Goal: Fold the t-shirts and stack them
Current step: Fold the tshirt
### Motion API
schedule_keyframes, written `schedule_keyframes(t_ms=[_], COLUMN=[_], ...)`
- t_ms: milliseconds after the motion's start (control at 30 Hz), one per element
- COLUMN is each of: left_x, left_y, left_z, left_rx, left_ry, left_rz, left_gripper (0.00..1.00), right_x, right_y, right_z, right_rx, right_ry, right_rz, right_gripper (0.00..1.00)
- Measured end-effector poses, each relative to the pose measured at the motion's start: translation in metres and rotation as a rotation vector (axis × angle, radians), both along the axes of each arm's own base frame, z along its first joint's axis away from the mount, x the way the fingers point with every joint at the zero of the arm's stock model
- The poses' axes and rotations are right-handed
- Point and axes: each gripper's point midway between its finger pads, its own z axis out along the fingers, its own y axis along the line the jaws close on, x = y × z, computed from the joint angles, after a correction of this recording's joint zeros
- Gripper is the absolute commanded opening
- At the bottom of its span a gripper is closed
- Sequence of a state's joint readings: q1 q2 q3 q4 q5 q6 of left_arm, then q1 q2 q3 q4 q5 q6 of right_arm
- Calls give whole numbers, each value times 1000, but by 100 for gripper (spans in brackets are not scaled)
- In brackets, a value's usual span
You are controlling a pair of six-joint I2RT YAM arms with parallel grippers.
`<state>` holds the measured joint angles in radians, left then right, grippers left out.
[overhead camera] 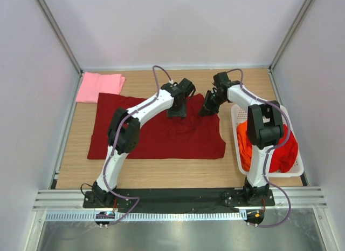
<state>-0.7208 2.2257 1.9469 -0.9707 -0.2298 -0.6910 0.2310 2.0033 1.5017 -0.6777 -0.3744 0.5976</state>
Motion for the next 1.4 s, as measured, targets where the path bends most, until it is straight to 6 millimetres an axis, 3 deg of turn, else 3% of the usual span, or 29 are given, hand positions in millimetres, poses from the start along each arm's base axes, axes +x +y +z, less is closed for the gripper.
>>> schedule_keyframes(t_ms=[167, 467, 800, 1100, 1200, 1400], left_x=[8, -4, -10, -9, -8, -4], left_y=[-12, -10, -9, -6, -4, 1], left_z=[11, -7, -24, -31, -31, -31], left_rx=[-44, -11, 20, 46, 55, 86], left_ry=[-20, 39, 87, 91, 82, 58], left_rz=[-6, 21, 63, 65, 63, 55], left_gripper=[49, 45, 42, 17, 0, 0], right_x=[7, 6, -11, -28, -32, -37], right_y=[-6, -22, -37, -51, -52, -53], right_z=[1, 8, 29, 15, 15, 18], right_rx=[-21, -96, -116, -138, -140, -139], right_ry=[-4, -29, -73, -28, -26, -34], right_rz=[1, 19, 14, 9, 11, 13], right_gripper=[45, 47, 47, 47, 47, 47])
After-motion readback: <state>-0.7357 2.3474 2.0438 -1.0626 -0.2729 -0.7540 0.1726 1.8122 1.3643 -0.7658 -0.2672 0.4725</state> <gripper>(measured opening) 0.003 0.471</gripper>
